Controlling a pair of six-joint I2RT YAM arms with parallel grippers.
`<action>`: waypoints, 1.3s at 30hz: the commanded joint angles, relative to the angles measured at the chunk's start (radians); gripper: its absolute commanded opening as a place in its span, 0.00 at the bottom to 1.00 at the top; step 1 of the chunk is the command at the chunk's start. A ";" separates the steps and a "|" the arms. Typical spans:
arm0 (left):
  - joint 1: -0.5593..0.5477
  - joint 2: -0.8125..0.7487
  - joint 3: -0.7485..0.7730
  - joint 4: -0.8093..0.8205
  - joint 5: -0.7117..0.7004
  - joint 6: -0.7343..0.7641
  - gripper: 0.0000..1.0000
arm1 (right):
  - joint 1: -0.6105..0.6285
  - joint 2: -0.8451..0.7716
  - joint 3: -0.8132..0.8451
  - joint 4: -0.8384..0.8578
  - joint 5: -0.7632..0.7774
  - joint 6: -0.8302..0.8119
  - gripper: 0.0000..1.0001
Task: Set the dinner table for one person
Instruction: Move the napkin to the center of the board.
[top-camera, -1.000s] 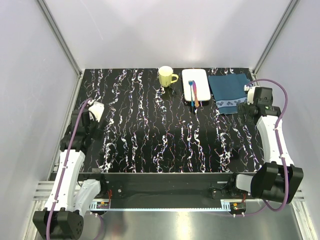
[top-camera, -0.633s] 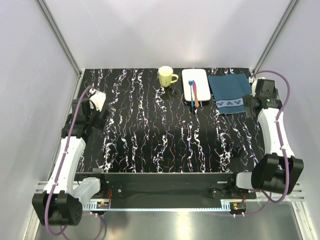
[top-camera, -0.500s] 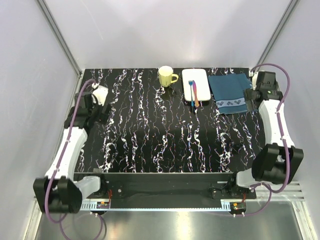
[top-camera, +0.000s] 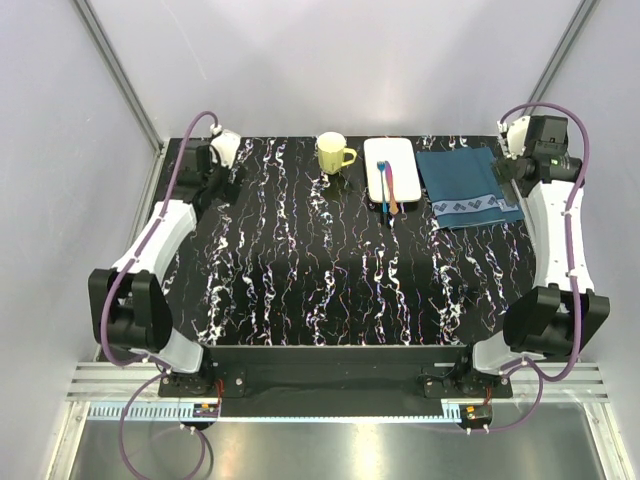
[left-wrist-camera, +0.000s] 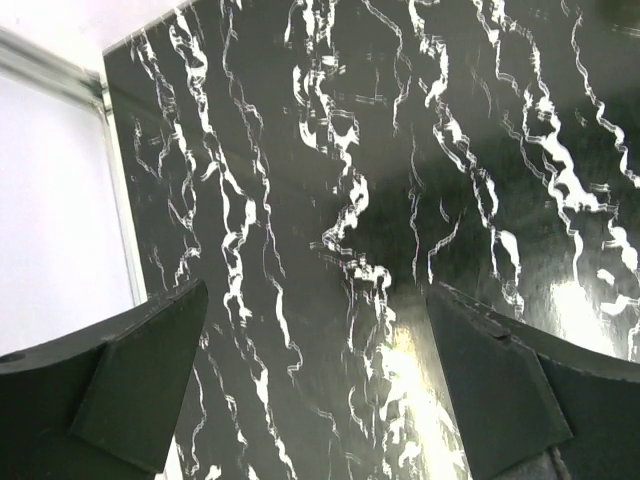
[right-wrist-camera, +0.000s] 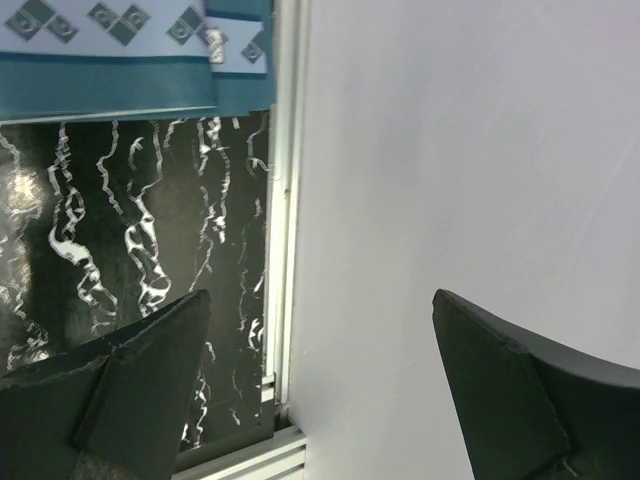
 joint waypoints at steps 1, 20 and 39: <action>-0.032 0.014 0.054 0.104 -0.086 0.001 0.99 | -0.002 -0.003 0.006 -0.044 -0.050 -0.017 1.00; -0.098 0.048 0.069 0.153 -0.209 -0.033 0.99 | -0.006 -0.038 0.177 0.042 0.049 0.104 1.00; -0.109 -0.181 -0.113 0.152 -0.076 -0.001 0.99 | -0.006 0.001 0.075 -0.247 -0.395 0.106 1.00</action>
